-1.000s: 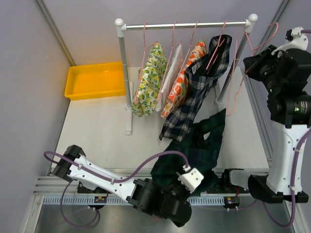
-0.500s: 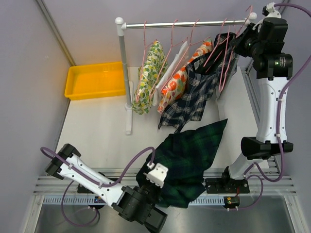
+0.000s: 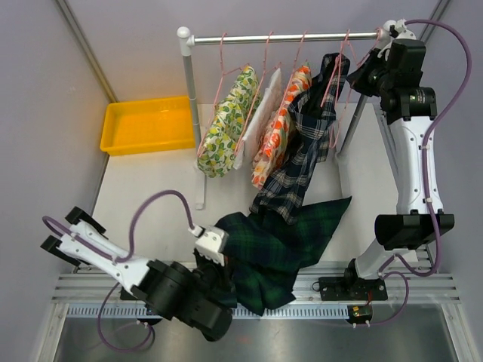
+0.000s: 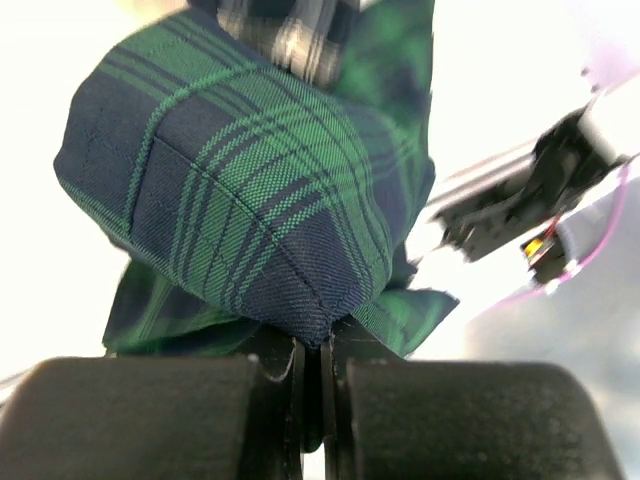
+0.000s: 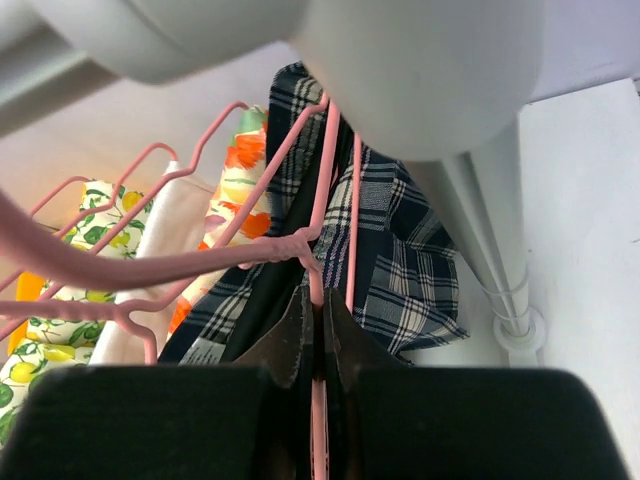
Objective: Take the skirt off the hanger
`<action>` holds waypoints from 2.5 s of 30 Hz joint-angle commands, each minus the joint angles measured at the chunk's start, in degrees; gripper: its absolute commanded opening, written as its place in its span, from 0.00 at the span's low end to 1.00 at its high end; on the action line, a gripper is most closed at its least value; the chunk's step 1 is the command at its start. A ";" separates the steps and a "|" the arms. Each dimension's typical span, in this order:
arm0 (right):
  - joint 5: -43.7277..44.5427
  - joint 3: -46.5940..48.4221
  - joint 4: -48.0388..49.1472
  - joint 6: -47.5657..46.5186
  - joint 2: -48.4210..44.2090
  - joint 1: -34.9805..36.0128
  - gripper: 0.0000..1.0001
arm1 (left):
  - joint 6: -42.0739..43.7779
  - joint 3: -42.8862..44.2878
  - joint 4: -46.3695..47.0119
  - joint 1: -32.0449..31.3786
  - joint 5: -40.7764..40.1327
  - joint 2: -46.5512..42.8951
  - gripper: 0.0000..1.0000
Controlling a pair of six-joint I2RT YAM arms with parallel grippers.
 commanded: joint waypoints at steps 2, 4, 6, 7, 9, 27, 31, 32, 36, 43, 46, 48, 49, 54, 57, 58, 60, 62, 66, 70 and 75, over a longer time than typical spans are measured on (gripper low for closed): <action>1.71 -5.29 -5.72 -0.94 -3.23 0.19 0.00 | 17.03 -1.20 -3.52 5.61 -8.18 -8.82 0.00; 2.42 -5.38 -6.86 -1.20 -3.67 0.19 0.00 | 24.29 -1.65 2.81 11.06 -7.56 -11.28 0.00; 2.94 -6.17 -7.30 -1.64 -4.46 0.28 0.00 | 39.21 -1.38 12.20 17.29 -5.64 -13.13 0.00; 3.21 -6.87 -7.22 -1.82 -4.90 0.28 0.00 | 44.40 -0.86 15.46 19.23 -5.10 -14.79 0.00; 3.82 -9.85 -6.34 -2.34 -6.13 0.28 0.00 | 57.68 0.02 23.90 24.94 -2.57 -16.47 0.00; 4.88 -17.42 -5.37 -2.00 -7.45 0.28 0.91 | 85.31 21.63 30.08 61.34 6.51 -9.28 0.00; 5.23 -18.04 -5.37 -1.99 -8.33 0.28 0.99 | 89.44 28.39 29.38 68.54 7.29 -5.95 0.00; 5.23 -18.30 -5.11 -1.91 -8.59 0.28 1.00 | 89.80 29.46 28.51 71.43 7.55 -5.24 0.00; 5.15 -18.65 -5.28 -1.91 -9.38 0.28 0.99 | 90.42 31.84 27.36 78.38 8.43 -3.65 0.00; 7.43 -19.62 -5.11 -1.47 -11.93 0.19 0.99 | 89.45 37.45 27.71 94.29 14.06 -1.11 0.00; 8.83 -19.62 -5.11 -1.29 -13.68 0.28 1.00 | 90.86 43.25 28.41 98.17 13.97 4.07 0.00; 9.97 -19.80 -4.93 -1.21 -14.83 0.19 1.00 | 91.30 49.20 29.02 100.89 15.55 8.80 0.00; 10.33 -20.06 -4.76 -1.03 -16.23 0.28 0.99 | 91.21 51.77 28.85 102.64 16.08 10.92 0.00; 11.82 -22.08 -2.83 0.20 -20.72 0.28 0.99 | 94.01 68.30 31.99 104.85 14.68 22.09 0.00; 11.04 -24.10 -1.59 1.25 -23.18 0.28 0.99 | 101.91 69.11 44.81 104.85 12.66 24.82 0.00; 10.51 -25.23 -1.33 1.78 -23.88 0.28 0.99 | 103.15 68.76 51.46 104.94 12.13 25.70 0.00; 7.97 -26.47 -0.19 2.40 -24.41 0.28 0.99 | 106.22 67.97 58.87 104.94 11.77 26.41 0.01; 5.77 -27.70 0.43 2.93 -24.59 0.28 1.00 | 108.25 68.65 68.72 105.29 15.01 28.85 0.02; 2.25 -29.63 1.22 3.98 -24.85 0.19 1.00 | 103.90 71.03 74.81 107.31 21.17 32.99 0.02; -0.03 -30.61 2.36 4.42 -25.12 0.28 0.99 | 96.58 72.98 70.28 110.12 24.69 36.78 0.01; -0.57 -30.61 3.24 4.33 -26.00 0.28 0.99 | 106.55 60.95 82.58 105.57 21.37 34.07 0.10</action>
